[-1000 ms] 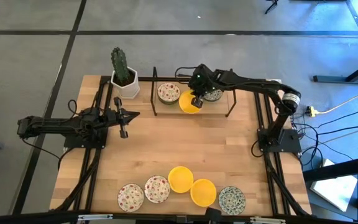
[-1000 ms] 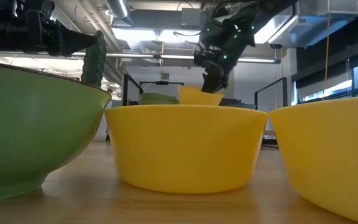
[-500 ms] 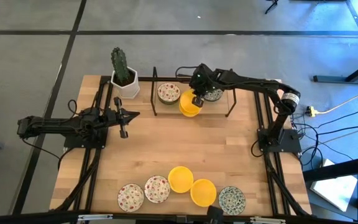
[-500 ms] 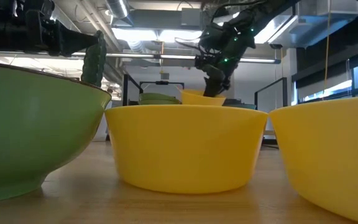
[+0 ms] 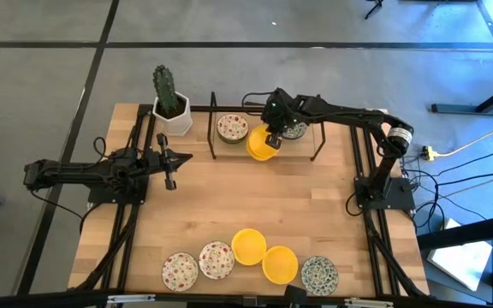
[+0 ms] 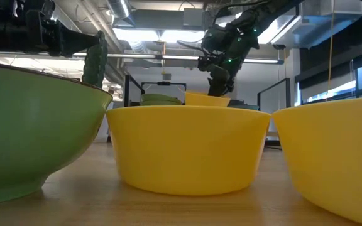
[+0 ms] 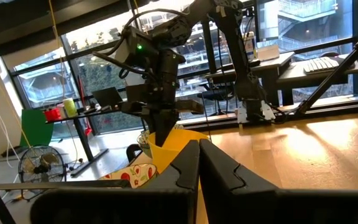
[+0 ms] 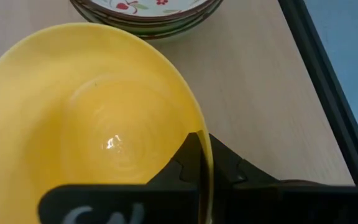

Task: Pick & Place Mini bowls
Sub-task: Stack the yellow bowl on the top of the yellow bowl on the shelf

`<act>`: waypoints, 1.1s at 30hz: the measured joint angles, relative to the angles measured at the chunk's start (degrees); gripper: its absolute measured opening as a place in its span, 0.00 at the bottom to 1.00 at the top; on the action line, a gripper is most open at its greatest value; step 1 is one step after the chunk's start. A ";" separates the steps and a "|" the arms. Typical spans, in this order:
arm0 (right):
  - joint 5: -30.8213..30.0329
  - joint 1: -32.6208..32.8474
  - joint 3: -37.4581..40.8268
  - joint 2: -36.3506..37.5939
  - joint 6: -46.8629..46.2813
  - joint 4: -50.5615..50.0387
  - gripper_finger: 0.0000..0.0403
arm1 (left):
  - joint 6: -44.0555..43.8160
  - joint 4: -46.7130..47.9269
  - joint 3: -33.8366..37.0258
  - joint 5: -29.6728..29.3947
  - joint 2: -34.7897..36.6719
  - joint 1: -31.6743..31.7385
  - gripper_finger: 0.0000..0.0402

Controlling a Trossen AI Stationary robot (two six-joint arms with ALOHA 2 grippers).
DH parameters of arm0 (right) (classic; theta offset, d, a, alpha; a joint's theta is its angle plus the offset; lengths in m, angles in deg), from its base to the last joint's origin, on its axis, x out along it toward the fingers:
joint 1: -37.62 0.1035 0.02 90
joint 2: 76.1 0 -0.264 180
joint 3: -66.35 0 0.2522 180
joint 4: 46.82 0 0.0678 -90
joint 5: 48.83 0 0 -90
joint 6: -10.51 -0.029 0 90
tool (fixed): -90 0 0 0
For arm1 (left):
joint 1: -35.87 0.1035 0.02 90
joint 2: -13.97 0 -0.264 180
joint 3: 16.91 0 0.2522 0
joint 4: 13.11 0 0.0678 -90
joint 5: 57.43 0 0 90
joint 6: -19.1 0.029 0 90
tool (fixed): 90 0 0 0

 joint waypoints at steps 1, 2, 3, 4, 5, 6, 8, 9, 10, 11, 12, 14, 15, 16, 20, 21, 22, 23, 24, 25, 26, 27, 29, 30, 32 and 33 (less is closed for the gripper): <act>0.00 0.00 0.00 0.00 0.06 0.00 0.02 | 0.00 0.00 0.00 0.00 0.00 0.00 0.02; -0.01 0.00 0.00 0.00 0.15 0.01 0.02 | 0.00 0.00 0.00 0.00 0.00 0.01 0.02; -0.02 0.00 0.00 0.00 0.15 0.04 0.02 | 0.00 -0.01 0.00 0.00 0.00 0.01 0.02; -0.02 -0.02 0.00 0.00 0.15 0.11 0.02 | 0.00 -0.05 0.00 0.00 0.00 0.02 0.01; -0.02 -0.02 0.00 0.00 0.15 0.25 0.02 | -0.02 -0.19 0.00 0.00 0.00 0.00 0.01; -0.02 -0.02 0.00 0.00 0.17 0.38 0.02 | -0.02 -0.45 0.00 0.00 0.00 0.00 0.01; -0.01 0.00 0.00 0.00 0.23 0.35 0.02 | -0.02 -0.53 0.00 0.00 0.00 0.02 0.01; 0.00 0.00 0.00 0.00 0.35 0.36 0.03 | -0.02 -0.50 0.00 0.00 0.00 0.00 0.01; -0.02 0.00 0.00 0.00 0.39 0.35 0.04 | -0.02 -0.50 0.00 0.00 0.00 0.00 0.00; -0.02 -0.02 0.00 0.00 0.37 0.37 0.05 | -0.02 -0.50 0.00 0.00 0.00 0.00 0.00; 0.00 -0.02 0.00 0.00 0.39 0.35 0.06 | -0.02 -0.50 -0.01 0.00 0.00 0.01 0.01; 0.01 -0.02 0.00 0.00 0.39 0.35 0.10 | -0.02 -0.50 0.00 0.00 0.00 0.00 0.01; 0.04 -0.01 0.00 0.00 0.39 0.36 0.11 | -0.02 -0.50 0.00 0.00 0.00 0.00 0.01; 0.04 0.00 0.00 0.00 0.39 0.36 0.13 | -0.02 -0.49 0.00 0.00 0.00 0.01 0.02; -0.02 -0.02 0.00 0.00 0.39 0.75 0.19 | -0.03 -0.48 0.00 0.00 0.00 0.00 0.02; -0.02 -0.01 0.00 0.00 0.39 1.02 0.20 | -0.02 -0.48 0.00 0.00 0.00 0.02 0.02; -0.02 -0.02 0.00 0.00 0.39 1.40 0.21 | -0.03 -0.47 0.00 0.00 0.00 0.00 0.01; -0.04 -0.01 0.00 0.00 0.39 1.99 0.22 | -0.03 -0.46 -0.01 0.00 0.00 0.00 0.01; -0.05 -0.02 -0.12 0.00 0.40 2.49 0.23 | -0.04 -0.46 -0.02 0.00 0.00 0.00 0.01; -0.07 -0.02 -0.52 0.00 0.42 2.50 0.23 | -0.04 -0.46 0.00 0.00 0.00 0.02 0.01; -0.07 -0.02 -1.15 0.00 0.42 2.37 0.23 | -0.04 -0.46 0.00 0.00 0.00 0.00 0.01; -0.07 0.01 -1.90 0.00 0.41 2.31 0.23 | -0.04 -0.44 0.00 0.00 0.00 0.00 0.01; -0.17 0.40 -4.17 0.00 0.36 0.88 0.23 | -0.03 -0.44 -0.01 0.00 0.00 0.01 0.01; -0.85 0.71 -5.79 0.00 0.35 -0.89 0.23 | -0.03 -0.44 -0.01 0.00 0.00 0.01 0.01; -3.64 2.23 -9.08 0.00 0.61 -4.39 0.22 | -0.03 -0.43 -0.02 0.00 0.00 0.00 0.01; -5.21 3.48 -10.54 0.07 1.34 -6.05 0.20 | -0.04 -0.42 0.00 0.00 0.00 0.00 0.01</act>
